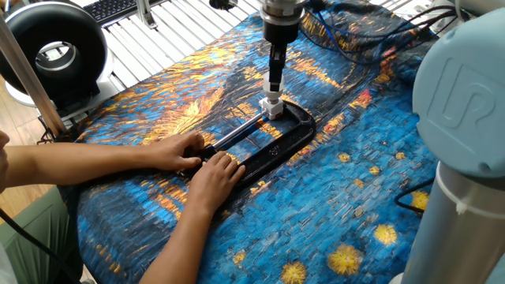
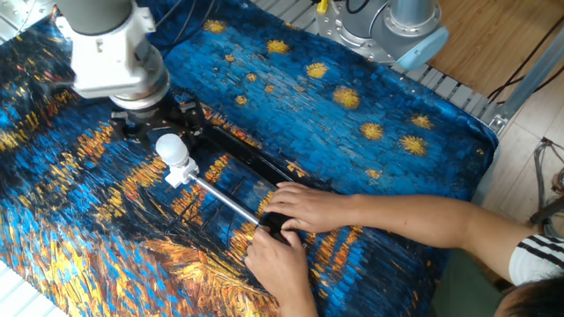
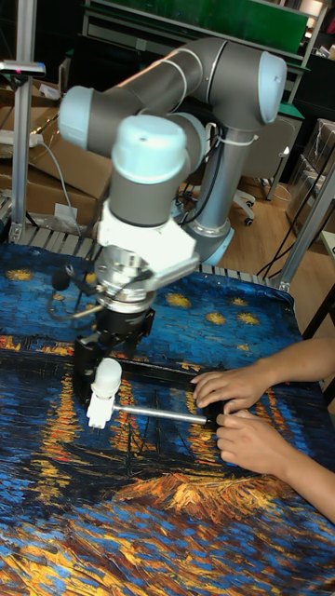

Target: Install the light bulb by rotating it

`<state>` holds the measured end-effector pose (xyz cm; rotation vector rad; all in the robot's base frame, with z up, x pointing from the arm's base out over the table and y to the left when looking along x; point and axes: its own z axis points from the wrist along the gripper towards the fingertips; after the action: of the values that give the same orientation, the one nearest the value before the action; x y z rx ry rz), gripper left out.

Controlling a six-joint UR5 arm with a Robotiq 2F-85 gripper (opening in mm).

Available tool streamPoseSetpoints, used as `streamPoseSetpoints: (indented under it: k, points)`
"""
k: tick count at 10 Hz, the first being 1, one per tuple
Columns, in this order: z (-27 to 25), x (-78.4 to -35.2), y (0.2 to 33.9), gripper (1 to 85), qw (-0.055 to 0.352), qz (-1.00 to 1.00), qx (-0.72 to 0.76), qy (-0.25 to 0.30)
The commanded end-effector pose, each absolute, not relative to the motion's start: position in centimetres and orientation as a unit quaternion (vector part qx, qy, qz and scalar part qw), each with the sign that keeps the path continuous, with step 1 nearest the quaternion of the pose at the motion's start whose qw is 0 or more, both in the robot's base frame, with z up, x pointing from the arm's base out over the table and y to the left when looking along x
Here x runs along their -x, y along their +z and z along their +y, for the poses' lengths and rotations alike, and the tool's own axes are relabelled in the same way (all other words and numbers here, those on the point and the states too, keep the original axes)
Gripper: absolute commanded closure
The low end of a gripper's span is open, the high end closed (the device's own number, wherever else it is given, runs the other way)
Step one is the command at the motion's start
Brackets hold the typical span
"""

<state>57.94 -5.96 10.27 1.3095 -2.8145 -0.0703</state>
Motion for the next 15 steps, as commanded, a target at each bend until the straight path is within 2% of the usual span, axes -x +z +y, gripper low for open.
streamPoseSetpoints:
  k: [1,8,15]
  points:
    - [-4.3,-58.5,10.5,9.3,0.003,-0.866,-0.499,-0.013]
    - [-5.6,-59.2,9.9,8.3,-0.003,-0.826,-0.564,0.01]
    - [-5.4,-57.2,9.5,10.3,0.01,-0.832,-0.555,-0.021]
